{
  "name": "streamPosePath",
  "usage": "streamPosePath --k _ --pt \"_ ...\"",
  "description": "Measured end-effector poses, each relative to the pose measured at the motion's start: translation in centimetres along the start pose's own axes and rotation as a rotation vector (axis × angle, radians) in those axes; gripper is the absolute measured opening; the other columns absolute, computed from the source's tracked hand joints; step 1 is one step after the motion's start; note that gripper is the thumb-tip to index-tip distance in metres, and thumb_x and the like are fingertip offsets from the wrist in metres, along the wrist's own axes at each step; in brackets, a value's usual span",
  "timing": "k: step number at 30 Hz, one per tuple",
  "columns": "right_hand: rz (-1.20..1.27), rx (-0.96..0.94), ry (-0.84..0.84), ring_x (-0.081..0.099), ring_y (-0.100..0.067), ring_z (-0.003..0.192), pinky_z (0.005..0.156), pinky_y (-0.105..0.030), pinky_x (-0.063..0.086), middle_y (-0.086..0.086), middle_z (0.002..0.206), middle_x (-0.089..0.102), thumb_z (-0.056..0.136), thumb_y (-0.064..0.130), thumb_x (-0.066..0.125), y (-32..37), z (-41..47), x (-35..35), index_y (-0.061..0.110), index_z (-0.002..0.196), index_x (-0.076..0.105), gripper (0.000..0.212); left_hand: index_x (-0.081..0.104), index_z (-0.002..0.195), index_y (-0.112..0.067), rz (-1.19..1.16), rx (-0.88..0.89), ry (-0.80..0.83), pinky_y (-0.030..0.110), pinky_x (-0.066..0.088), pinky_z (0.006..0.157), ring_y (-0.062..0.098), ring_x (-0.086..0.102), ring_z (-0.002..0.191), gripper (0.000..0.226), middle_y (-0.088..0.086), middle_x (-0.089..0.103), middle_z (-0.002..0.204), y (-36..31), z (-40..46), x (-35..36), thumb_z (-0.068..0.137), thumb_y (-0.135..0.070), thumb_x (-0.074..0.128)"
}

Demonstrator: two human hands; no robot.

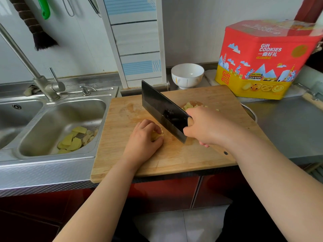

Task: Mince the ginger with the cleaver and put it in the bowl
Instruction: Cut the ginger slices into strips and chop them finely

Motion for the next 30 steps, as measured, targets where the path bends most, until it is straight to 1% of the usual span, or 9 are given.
streamPosePath --k 2,5,12,16,19,22,26,28,30 --pt "-0.042 -0.012 -0.003 0.058 -0.020 0.045 0.042 -0.024 0.044 -0.009 0.061 0.062 0.093 0.018 0.053 0.4 -0.2 -0.5 0.012 0.114 0.056 0.022 0.060 0.092 -0.027 -0.018 -0.010 0.004 0.019 0.039 0.084 0.005 0.045 0.098 0.014 -0.013 0.051 0.103 0.0 0.0 0.0 0.082 -0.032 0.070" --pt "-0.077 -0.015 0.036 0.055 -0.018 0.043 0.042 -0.023 0.044 -0.007 0.057 0.059 0.093 0.016 0.052 1.2 -0.2 -0.4 0.012 0.125 0.053 0.032 0.060 0.091 -0.026 -0.025 -0.015 0.001 0.020 0.040 0.085 0.006 0.046 0.099 0.014 -0.012 0.051 0.103 0.1 0.0 0.0 0.082 -0.031 0.070" --pt "-0.122 -0.032 0.094 0.053 -0.015 0.042 0.042 -0.021 0.043 -0.005 0.058 0.058 0.094 0.012 0.051 2.3 0.1 0.2 0.016 0.134 0.049 0.041 0.062 0.091 -0.023 -0.011 0.005 -0.017 0.020 0.039 0.084 0.008 0.047 0.098 0.014 -0.011 0.051 0.100 0.1 -0.1 0.0 0.081 -0.029 0.070" --pt "-0.128 0.004 0.147 0.055 -0.017 0.047 0.045 -0.023 0.046 -0.008 0.064 0.060 0.094 0.011 0.050 2.6 0.9 0.7 0.017 0.141 0.042 0.048 0.063 0.092 -0.021 -0.003 0.006 -0.026 0.020 0.038 0.083 0.010 0.047 0.096 0.015 -0.008 0.052 0.097 0.2 -0.1 0.1 0.081 -0.028 0.070" --pt "-0.160 -0.001 0.135 0.059 -0.021 0.052 0.047 -0.026 0.050 -0.010 0.072 0.060 0.092 0.008 0.051 2.6 1.1 1.7 0.014 0.131 0.048 0.040 0.063 0.091 -0.020 0.004 0.016 -0.040 0.020 0.038 0.082 0.012 0.048 0.095 0.014 -0.009 0.052 0.096 0.2 -0.1 0.1 0.080 -0.026 0.070" --pt "-0.120 -0.003 0.086 0.057 -0.020 0.049 0.048 -0.027 0.051 -0.007 0.068 0.057 0.091 0.009 0.052 1.8 1.1 1.9 0.012 0.113 0.052 0.022 0.061 0.092 -0.021 0.007 0.043 -0.042 0.024 0.041 0.082 0.013 0.048 0.095 0.015 -0.007 0.052 0.099 0.0 -0.2 0.0 0.081 -0.026 0.070" --pt "-0.014 0.027 0.064 0.054 -0.019 0.044 0.042 -0.023 0.045 -0.007 0.064 0.058 0.091 0.011 0.052 0.6 0.8 1.5 0.011 0.115 0.053 0.024 0.057 0.095 -0.022 0.004 0.068 -0.070 0.025 0.041 0.083 0.014 0.047 0.098 0.021 -0.008 0.047 0.107 -0.3 -0.7 -0.5 0.081 -0.029 0.071" --pt "-0.012 0.018 0.038 0.055 -0.020 0.044 0.042 -0.024 0.045 -0.007 0.061 0.058 0.090 0.012 0.053 0.5 0.6 1.1 0.012 0.112 0.055 0.022 0.056 0.093 -0.022 0.003 0.060 -0.098 0.026 0.040 0.082 0.014 0.046 0.097 0.021 -0.010 0.044 0.105 -0.3 -0.9 -0.8 0.081 -0.031 0.071" --pt "-0.031 0.001 0.011 0.056 -0.020 0.043 0.041 -0.023 0.044 -0.006 0.058 0.057 0.090 0.013 0.053 0.6 0.4 0.6 0.012 0.106 0.056 0.017 0.055 0.093 -0.021 0.016 0.038 -0.079 0.027 0.041 0.080 0.013 0.045 0.095 0.019 -0.010 0.045 0.103 -0.2 -0.9 -0.8 0.082 -0.031 0.068"
Point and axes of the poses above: each hand's wrist, its own z-axis towards the middle knuckle, its own x-axis out of the palm, y = z × x, the point moved 6 cm from there along z, towards the middle knuckle
